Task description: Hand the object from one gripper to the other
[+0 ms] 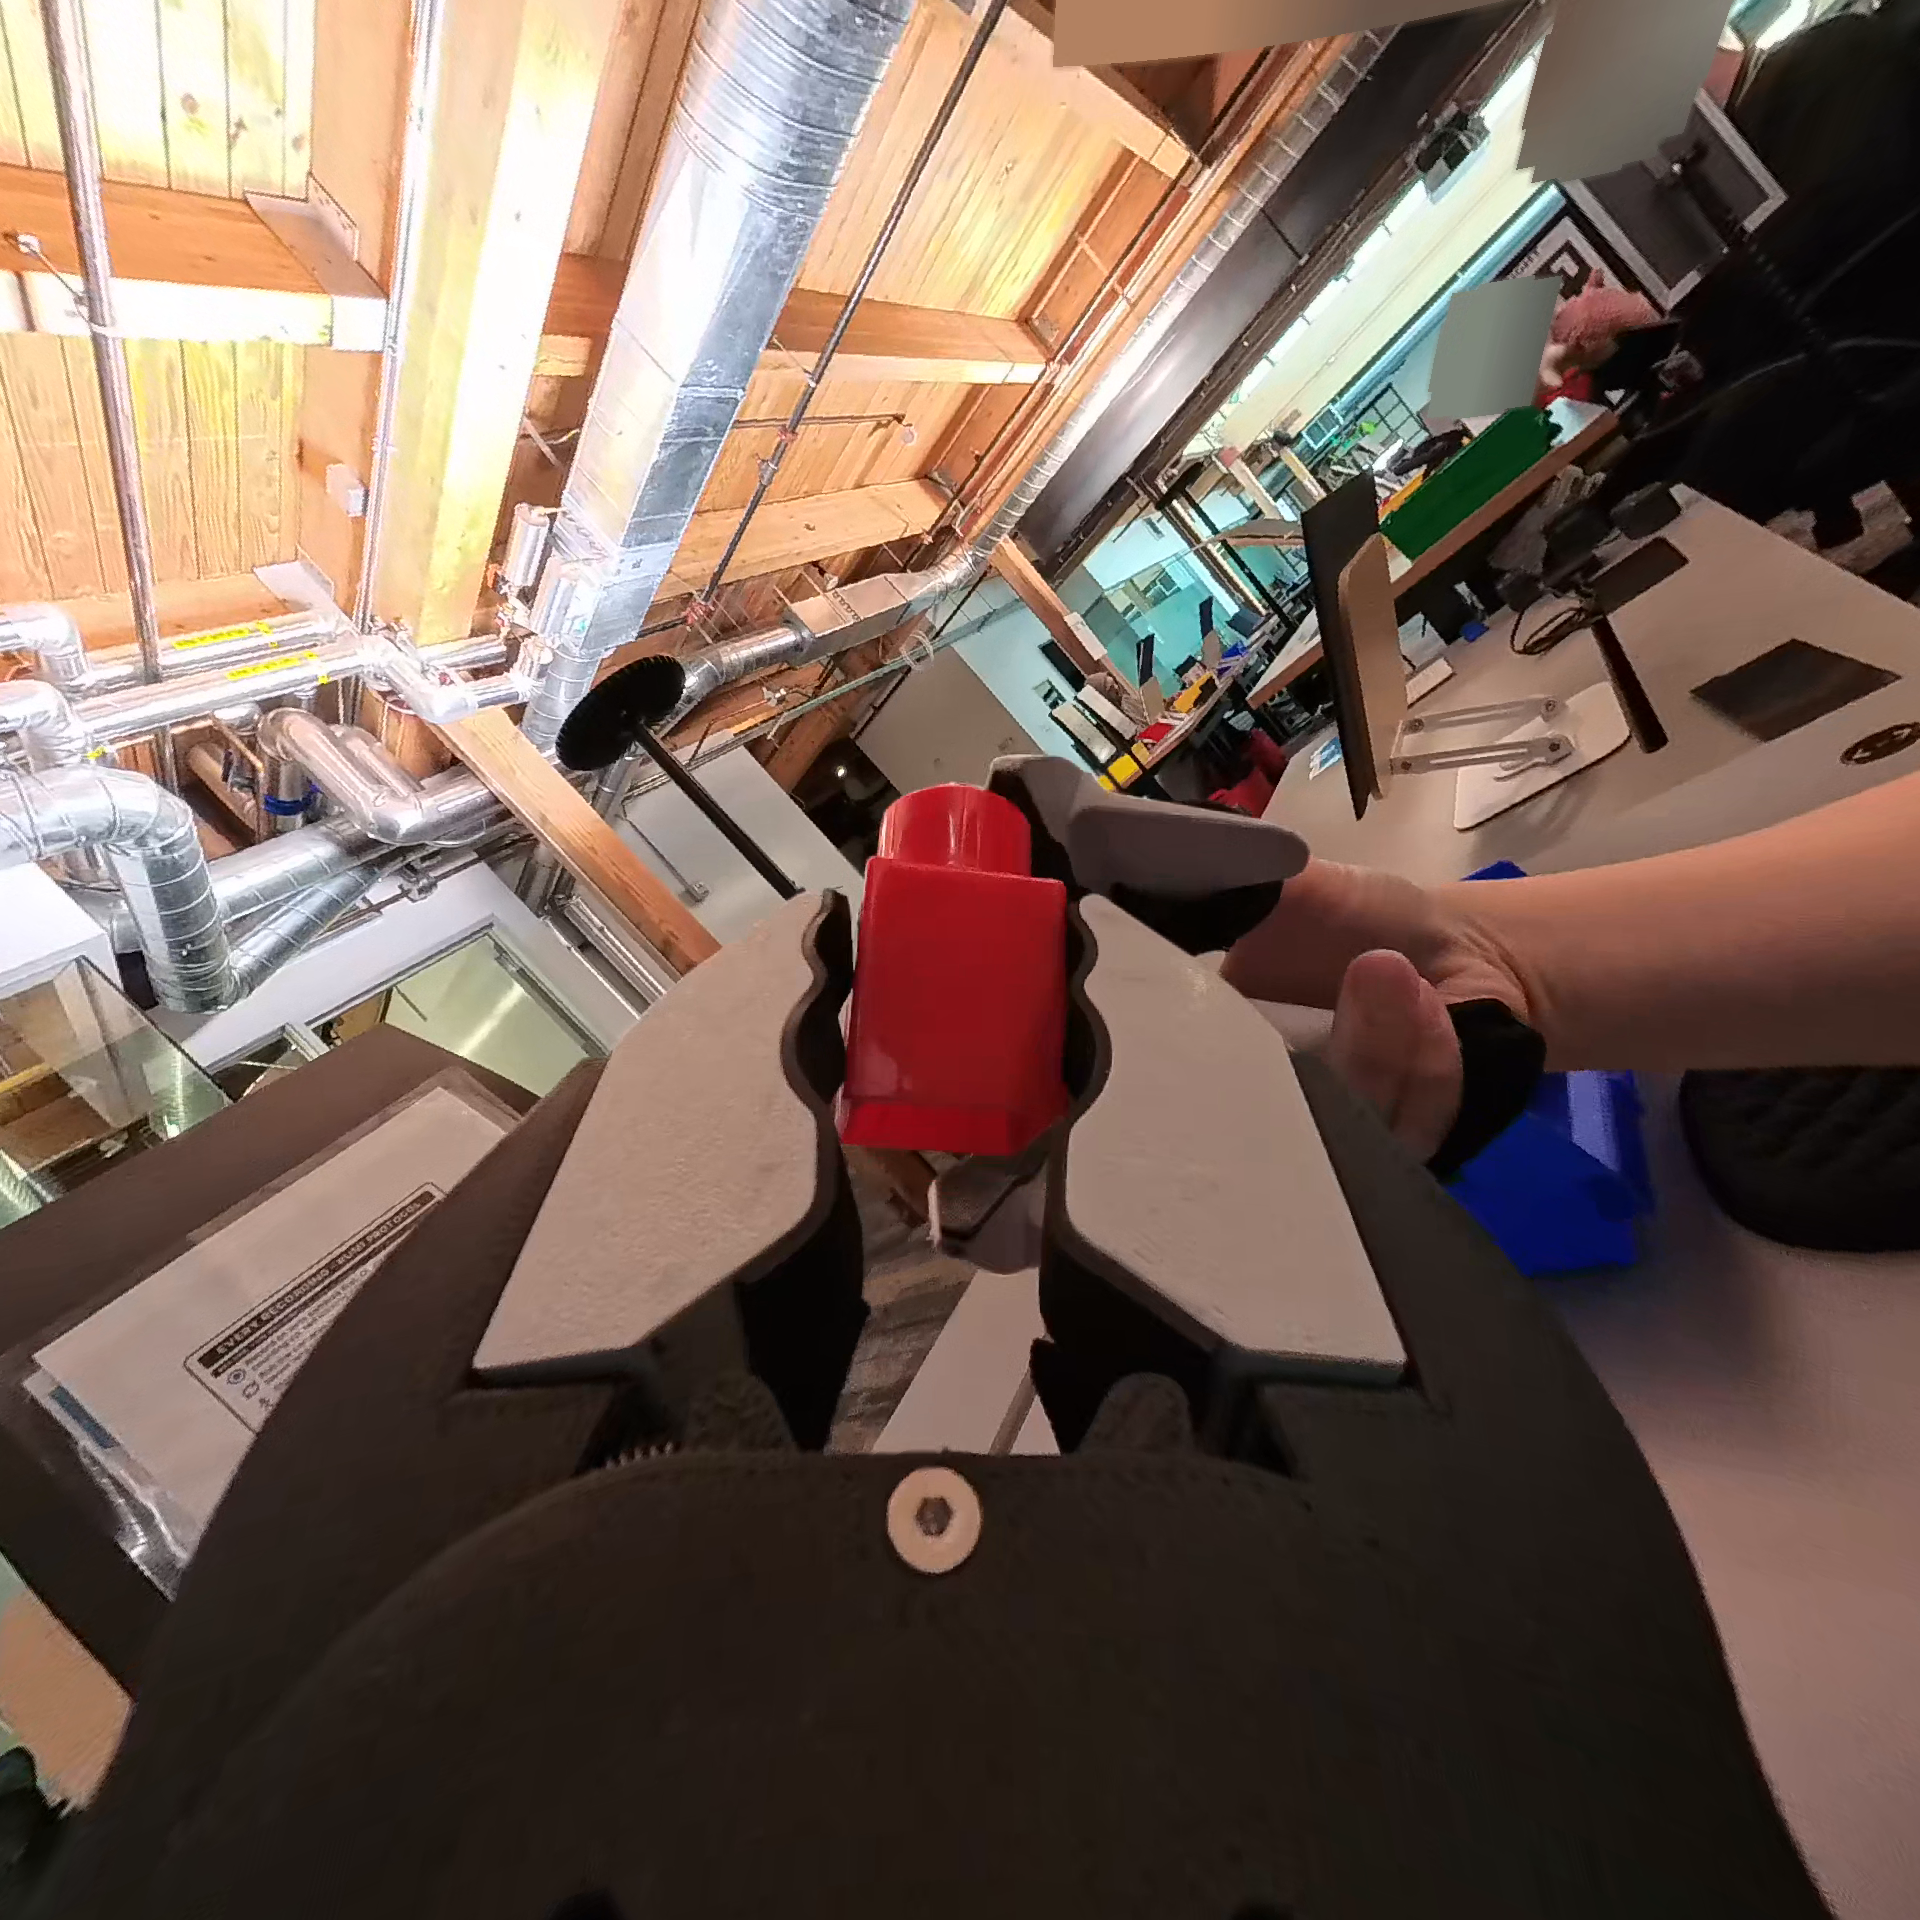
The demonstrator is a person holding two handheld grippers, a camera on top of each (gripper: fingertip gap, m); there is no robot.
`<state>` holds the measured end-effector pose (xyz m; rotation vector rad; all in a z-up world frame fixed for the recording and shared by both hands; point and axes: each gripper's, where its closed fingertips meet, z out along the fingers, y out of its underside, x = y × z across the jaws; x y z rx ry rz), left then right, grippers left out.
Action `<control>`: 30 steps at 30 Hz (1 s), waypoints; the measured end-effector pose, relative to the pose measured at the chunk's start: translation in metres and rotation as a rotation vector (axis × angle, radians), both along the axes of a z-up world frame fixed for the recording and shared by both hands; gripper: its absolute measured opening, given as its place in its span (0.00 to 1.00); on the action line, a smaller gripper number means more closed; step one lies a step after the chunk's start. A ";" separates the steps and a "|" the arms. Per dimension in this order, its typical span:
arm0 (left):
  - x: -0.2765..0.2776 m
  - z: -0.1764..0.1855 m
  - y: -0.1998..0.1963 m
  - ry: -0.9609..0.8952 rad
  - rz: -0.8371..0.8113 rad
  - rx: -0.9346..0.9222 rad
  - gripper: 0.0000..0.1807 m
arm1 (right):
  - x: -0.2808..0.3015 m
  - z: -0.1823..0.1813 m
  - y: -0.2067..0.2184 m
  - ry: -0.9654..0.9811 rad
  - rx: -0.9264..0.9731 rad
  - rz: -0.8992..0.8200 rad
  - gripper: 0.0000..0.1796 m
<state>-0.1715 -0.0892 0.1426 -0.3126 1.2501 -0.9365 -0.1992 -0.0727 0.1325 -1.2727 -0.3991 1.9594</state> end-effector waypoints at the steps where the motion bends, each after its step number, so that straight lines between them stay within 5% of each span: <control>1: 0.000 0.000 0.000 0.002 -0.008 -0.007 0.21 | -0.001 0.001 -0.001 0.017 -0.011 0.021 0.41; 6: 0.003 -0.002 0.008 0.042 0.001 -0.047 0.21 | 0.002 0.003 0.004 0.057 -0.032 0.027 0.37; 11: 0.011 -0.005 0.026 0.112 0.109 -0.065 0.28 | 0.027 0.004 0.028 0.020 0.016 -0.244 0.37; 15: 0.011 -0.004 0.041 0.118 0.273 0.039 0.32 | 0.060 -0.020 0.055 -0.355 0.089 -0.652 0.37; 17: 0.014 -0.017 0.040 0.180 0.346 0.168 0.33 | 0.063 -0.033 0.054 -0.622 0.156 -0.715 0.37; 21: 0.019 -0.057 0.017 0.399 0.252 0.289 0.33 | 0.052 -0.061 0.023 -1.029 0.203 -0.564 0.37; 30: 0.033 -0.108 -0.023 0.471 0.180 0.506 0.21 | 0.051 -0.111 -0.020 -1.335 -0.016 -0.313 0.37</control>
